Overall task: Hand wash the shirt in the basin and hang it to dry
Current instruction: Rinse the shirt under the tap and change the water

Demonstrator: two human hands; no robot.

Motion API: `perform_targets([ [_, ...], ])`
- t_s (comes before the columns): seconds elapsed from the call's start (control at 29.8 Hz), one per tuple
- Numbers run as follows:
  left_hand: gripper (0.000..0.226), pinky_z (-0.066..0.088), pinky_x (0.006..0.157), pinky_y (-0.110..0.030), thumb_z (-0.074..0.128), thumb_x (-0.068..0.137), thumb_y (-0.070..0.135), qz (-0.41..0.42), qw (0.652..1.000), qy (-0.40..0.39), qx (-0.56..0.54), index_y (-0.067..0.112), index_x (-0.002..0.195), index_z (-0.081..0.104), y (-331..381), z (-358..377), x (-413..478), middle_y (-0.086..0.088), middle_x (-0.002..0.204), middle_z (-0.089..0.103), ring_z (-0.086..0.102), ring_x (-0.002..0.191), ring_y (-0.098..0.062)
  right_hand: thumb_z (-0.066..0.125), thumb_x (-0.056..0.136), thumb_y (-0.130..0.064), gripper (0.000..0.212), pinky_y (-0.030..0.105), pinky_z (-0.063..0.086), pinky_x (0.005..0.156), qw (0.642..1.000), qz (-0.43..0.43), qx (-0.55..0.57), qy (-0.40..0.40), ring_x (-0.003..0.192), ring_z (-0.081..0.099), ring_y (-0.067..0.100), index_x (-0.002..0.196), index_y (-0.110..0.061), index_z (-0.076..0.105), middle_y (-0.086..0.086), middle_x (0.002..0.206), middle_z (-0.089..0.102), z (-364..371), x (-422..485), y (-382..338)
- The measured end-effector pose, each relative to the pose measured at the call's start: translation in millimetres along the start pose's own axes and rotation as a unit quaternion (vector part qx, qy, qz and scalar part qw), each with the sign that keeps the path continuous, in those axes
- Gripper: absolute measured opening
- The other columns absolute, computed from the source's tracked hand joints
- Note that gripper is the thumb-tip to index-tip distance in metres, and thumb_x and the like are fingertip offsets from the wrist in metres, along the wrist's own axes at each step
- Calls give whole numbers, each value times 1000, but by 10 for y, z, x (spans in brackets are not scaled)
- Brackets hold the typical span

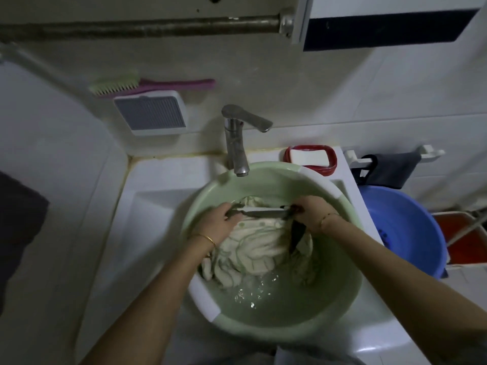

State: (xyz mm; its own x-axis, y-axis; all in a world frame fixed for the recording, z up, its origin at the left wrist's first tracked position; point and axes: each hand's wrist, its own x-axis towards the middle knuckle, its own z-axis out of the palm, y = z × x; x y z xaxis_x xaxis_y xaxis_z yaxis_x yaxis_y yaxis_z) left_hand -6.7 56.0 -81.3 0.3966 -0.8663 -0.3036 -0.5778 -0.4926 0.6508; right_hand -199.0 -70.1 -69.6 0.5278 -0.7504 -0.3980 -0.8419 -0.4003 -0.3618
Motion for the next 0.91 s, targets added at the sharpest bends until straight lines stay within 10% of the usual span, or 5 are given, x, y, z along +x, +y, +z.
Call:
perform_targets([
  [0.2, 51, 46, 96, -45, 55, 83, 38, 59, 963, 124, 232, 29, 133, 52, -160, 691, 251, -18, 135, 50, 53, 117, -38, 26, 100, -45, 46, 48, 29, 110, 997, -33, -50, 42, 138, 25, 30, 145, -42, 22, -3, 157, 17, 756, 328, -167],
  [0.34, 63, 11, 117, -43, 44, 83, 46, 43, 960, 40, 273, 27, 142, 32, -346, 1074, 206, -12, 146, 41, 43, 132, -32, 23, 97, -53, 60, 56, 22, 111, 985, -68, -153, 35, 144, 9, 35, 149, -38, -3, 2, 157, -14, 1176, 279, -67],
  [0.47, 66, 51, 87, -47, 33, 72, 45, 1, 965, -71, 254, 18, 133, 37, -405, 1302, 56, -14, 125, 61, 58, 115, -34, 21, 97, -48, 64, 62, 15, 109, 956, -131, -261, -6, 143, 3, 43, 148, -20, -8, 7, 155, -16, 1367, 171, 31],
  [0.67, 44, 47, 93, -41, 25, 95, 35, 7, 981, -18, 194, 18, 134, 37, -450, 1148, 287, -16, 119, 64, 56, 113, -30, 42, 73, -38, 49, 52, 53, 77, 991, -56, -121, 23, 106, 63, 33, 117, -28, 62, 6, 132, 58, 1134, 385, 110],
  [0.91, 62, 28, 113, -44, 25, 87, 46, 0, 986, -44, 162, 27, 147, 23, -343, 973, 247, -10, 152, 29, 28, 141, -30, 71, 74, -23, 27, 39, 49, 91, 994, -57, -21, 88, 116, 57, 31, 101, -28, 72, 3, 128, 60, 1185, 349, 23],
])
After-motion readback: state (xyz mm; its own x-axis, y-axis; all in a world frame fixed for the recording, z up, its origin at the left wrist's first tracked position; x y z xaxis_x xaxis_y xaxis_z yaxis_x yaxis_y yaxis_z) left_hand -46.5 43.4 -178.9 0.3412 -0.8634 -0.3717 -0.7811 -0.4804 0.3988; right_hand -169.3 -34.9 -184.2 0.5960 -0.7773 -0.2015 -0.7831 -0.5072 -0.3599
